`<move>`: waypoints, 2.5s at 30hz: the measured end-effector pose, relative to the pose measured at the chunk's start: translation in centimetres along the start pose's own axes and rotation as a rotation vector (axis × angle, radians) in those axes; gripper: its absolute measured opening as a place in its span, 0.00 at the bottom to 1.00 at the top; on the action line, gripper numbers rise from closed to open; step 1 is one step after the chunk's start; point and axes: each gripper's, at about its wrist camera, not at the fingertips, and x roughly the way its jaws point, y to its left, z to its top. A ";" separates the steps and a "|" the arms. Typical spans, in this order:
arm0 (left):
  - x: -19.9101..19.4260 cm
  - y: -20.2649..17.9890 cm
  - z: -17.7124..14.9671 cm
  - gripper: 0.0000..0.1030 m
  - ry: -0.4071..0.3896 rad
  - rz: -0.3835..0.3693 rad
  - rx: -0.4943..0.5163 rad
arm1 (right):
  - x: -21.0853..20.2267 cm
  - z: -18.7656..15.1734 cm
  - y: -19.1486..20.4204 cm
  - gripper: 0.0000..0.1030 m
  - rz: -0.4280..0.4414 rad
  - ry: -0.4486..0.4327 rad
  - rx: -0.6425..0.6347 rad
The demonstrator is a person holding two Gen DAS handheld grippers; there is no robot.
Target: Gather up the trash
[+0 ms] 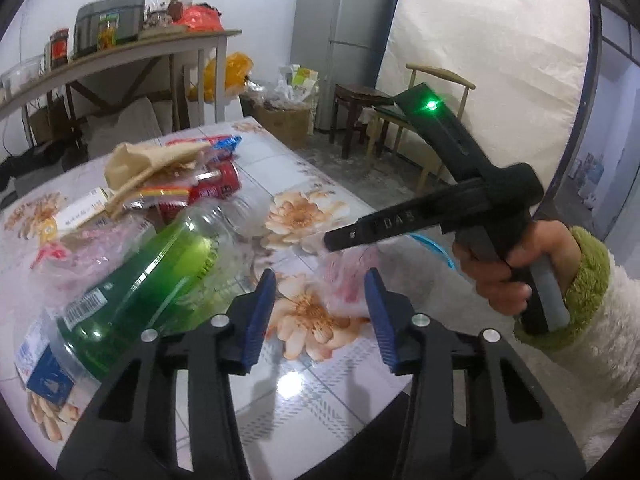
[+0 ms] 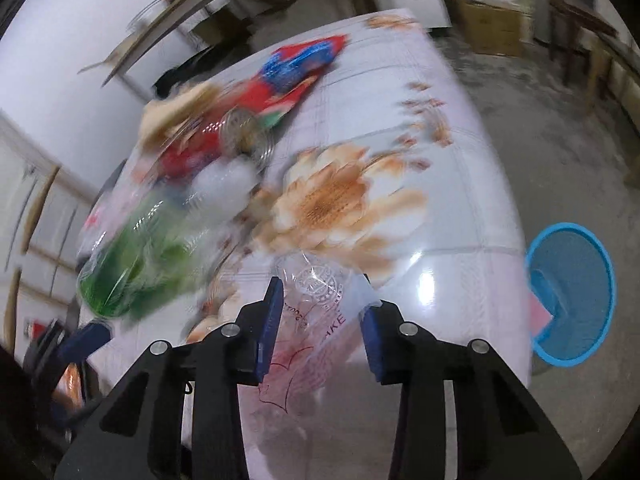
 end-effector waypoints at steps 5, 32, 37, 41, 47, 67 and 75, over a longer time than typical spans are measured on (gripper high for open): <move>0.9 0.0 -0.7 0.29 0.042 -0.007 0.003 | -2.2 0.0 0.1 0.59 0.032 -0.065 0.019; -9.0 10.4 -1.8 0.42 -0.068 0.225 -0.276 | 0.9 -4.3 8.1 0.75 -0.209 -0.066 0.063; -9.5 15.2 -0.7 0.56 -0.101 0.216 -0.450 | 0.8 -4.7 8.5 0.59 -0.279 -0.078 -0.001; -8.5 18.9 0.0 0.66 -0.089 0.161 -0.597 | 0.5 -4.7 7.7 0.46 -0.280 -0.085 0.005; -5.5 23.0 0.4 0.67 0.010 0.100 -0.750 | 0.6 -4.6 7.3 0.41 -0.287 -0.093 -0.004; -3.0 22.6 0.6 0.21 0.101 0.111 -0.713 | 0.7 -4.4 7.4 0.41 -0.283 -0.096 -0.008; -3.9 22.8 0.7 0.12 0.062 0.099 -0.724 | 0.7 -4.3 7.4 0.37 -0.284 -0.095 -0.014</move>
